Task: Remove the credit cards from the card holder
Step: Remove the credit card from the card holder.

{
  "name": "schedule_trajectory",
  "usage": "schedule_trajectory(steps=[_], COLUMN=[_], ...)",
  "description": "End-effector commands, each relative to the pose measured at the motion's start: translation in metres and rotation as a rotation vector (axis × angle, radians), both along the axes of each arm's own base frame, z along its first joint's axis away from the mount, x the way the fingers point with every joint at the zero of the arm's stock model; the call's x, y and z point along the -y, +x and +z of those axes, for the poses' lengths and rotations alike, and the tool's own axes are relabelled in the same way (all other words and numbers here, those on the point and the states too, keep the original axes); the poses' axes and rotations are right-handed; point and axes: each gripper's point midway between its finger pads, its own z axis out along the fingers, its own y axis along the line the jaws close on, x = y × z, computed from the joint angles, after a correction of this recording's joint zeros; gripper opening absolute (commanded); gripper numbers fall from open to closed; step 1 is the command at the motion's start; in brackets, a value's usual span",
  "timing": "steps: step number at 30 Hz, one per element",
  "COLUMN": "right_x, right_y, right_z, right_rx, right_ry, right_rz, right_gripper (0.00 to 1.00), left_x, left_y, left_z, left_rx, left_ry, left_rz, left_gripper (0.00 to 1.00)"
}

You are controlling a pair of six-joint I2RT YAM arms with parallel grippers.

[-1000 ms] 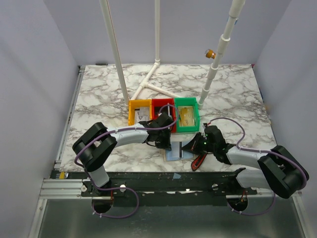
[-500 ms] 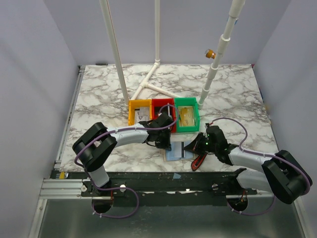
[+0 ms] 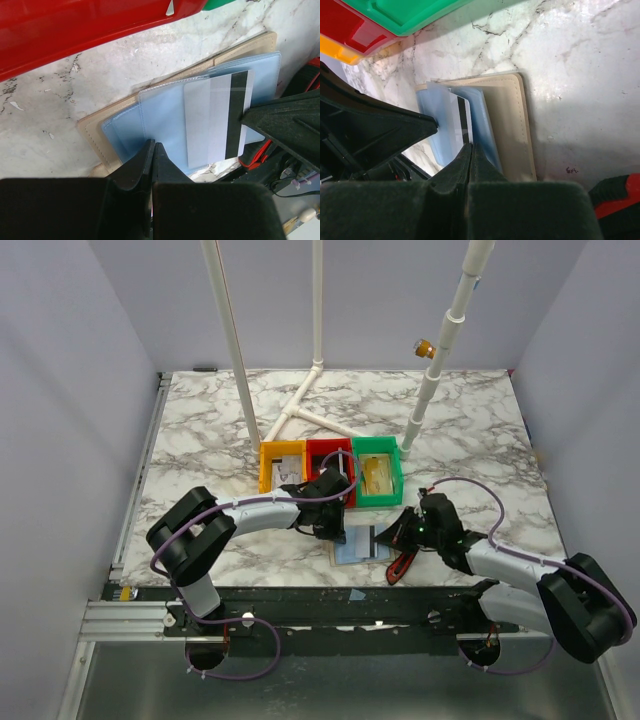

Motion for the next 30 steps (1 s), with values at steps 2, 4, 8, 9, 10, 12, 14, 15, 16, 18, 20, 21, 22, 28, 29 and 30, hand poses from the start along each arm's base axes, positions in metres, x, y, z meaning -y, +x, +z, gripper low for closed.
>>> schedule_trajectory(steps=[2,4,8,9,10,12,14,15,16,18,20,21,22,28,29,30], right_x=[0.010,0.011,0.014,0.014,0.015,0.016,0.017,0.017,0.017,0.017,0.017,0.017,0.016,0.019,0.019,0.019], right_y=[-0.002,-0.002,-0.002,-0.001,-0.001,0.000,0.000,0.000,0.001,0.001,0.002,0.003,0.005,0.006,0.007,0.007], right_z=[-0.005,-0.004,-0.002,0.000,0.000,0.002,0.003,0.004,0.006,0.008,0.011,0.014,0.018,0.023,0.025,0.026], right_rx=[-0.007,-0.006,-0.002,0.004,0.003,0.004,0.006,0.008,0.011,0.014,0.019,0.027,0.036,0.027,0.028,0.030], right_ry=[-0.043,-0.046,-0.055,-0.056,-0.059,-0.063,-0.068,-0.068,-0.066,-0.063,-0.061,-0.059,-0.053,-0.073,-0.075,-0.076], right_rz=[-0.015,-0.017,-0.019,-0.020,-0.021,-0.023,-0.024,-0.024,-0.024,-0.026,-0.029,-0.029,-0.030,-0.033,-0.035,-0.035], right_gripper=[0.01,0.01,0.01,0.01,0.01,0.01,0.01,0.01,0.01,0.01,0.01,0.01,0.01,0.01,0.01,0.01], left_x=[-0.025,-0.025,-0.025,-0.025,-0.025,-0.024,-0.025,-0.024,-0.024,-0.024,-0.024,-0.024,-0.024,-0.023,-0.023,-0.023], left_y=[-0.004,-0.004,-0.003,-0.003,-0.003,-0.003,-0.003,-0.002,-0.002,-0.001,-0.001,-0.001,0.000,0.001,0.001,0.001], left_z=[-0.016,-0.016,-0.015,-0.015,-0.015,-0.015,-0.014,-0.013,-0.014,-0.012,-0.012,-0.011,-0.011,-0.007,-0.005,-0.005], left_rx=[-0.009,-0.009,-0.008,-0.008,-0.008,-0.006,-0.007,-0.004,-0.004,-0.001,-0.001,0.001,0.001,0.009,0.012,0.013], left_ry=[0.113,0.112,0.111,0.111,0.111,0.109,0.110,0.108,0.108,0.107,0.108,0.106,0.106,0.100,0.096,0.096], left_rz=[0.012,0.012,0.014,0.014,0.014,0.013,0.014,0.013,0.013,0.012,0.013,0.013,0.013,0.011,0.011,0.010], left_gripper=[0.00,0.00,0.00,0.00,0.00,0.00,0.00,0.00,0.00,0.00,0.00,0.00,0.00,0.00,0.00,0.00])
